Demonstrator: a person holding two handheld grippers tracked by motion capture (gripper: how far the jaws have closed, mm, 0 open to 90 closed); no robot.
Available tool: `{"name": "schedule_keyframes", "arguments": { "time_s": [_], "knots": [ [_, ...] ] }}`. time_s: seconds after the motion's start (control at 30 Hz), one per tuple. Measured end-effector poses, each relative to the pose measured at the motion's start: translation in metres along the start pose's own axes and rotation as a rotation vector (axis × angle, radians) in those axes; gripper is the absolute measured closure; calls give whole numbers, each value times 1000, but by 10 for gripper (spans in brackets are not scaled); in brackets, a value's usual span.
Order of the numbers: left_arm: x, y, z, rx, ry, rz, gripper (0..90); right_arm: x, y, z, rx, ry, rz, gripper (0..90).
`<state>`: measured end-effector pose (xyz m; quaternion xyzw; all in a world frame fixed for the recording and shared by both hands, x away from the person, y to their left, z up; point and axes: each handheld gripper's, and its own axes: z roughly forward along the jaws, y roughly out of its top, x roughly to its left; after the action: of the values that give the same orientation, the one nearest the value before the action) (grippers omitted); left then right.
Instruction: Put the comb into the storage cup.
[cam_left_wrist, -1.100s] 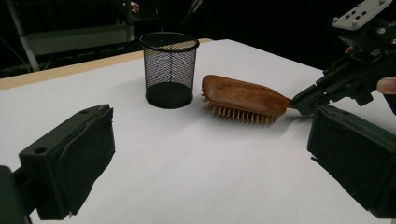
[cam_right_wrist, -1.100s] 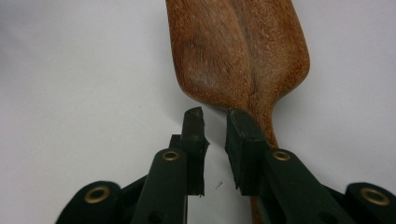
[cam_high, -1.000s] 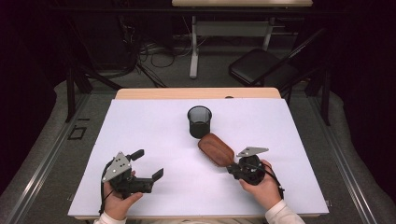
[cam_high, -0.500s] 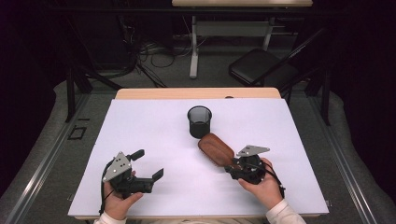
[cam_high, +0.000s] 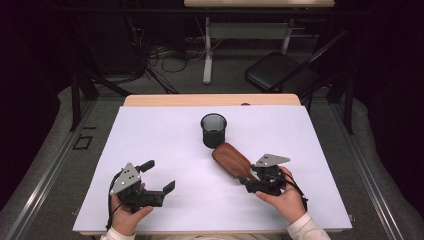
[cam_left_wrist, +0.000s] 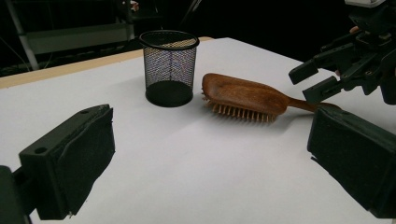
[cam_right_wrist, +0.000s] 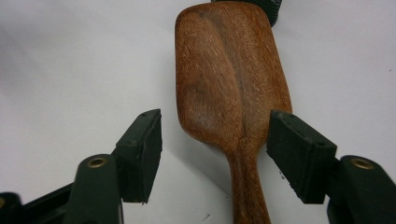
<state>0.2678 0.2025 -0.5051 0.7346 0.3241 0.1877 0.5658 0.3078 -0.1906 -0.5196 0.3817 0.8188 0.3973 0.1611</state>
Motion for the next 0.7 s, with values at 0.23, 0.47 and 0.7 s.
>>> {"name": "schedule_keyframes", "arguments": {
  "time_s": [0.23,0.47,0.7],
  "knots": [
    [0,0,0,1,1,1,8,-4,1,-2,0,-18,-14,340],
    [0,0,0,2,1,3,8,-6,0,0,4,-6,-32,315],
    [0,0,0,3,-1,4,8,-8,0,1,14,-14,-51,306]
  ]
}}
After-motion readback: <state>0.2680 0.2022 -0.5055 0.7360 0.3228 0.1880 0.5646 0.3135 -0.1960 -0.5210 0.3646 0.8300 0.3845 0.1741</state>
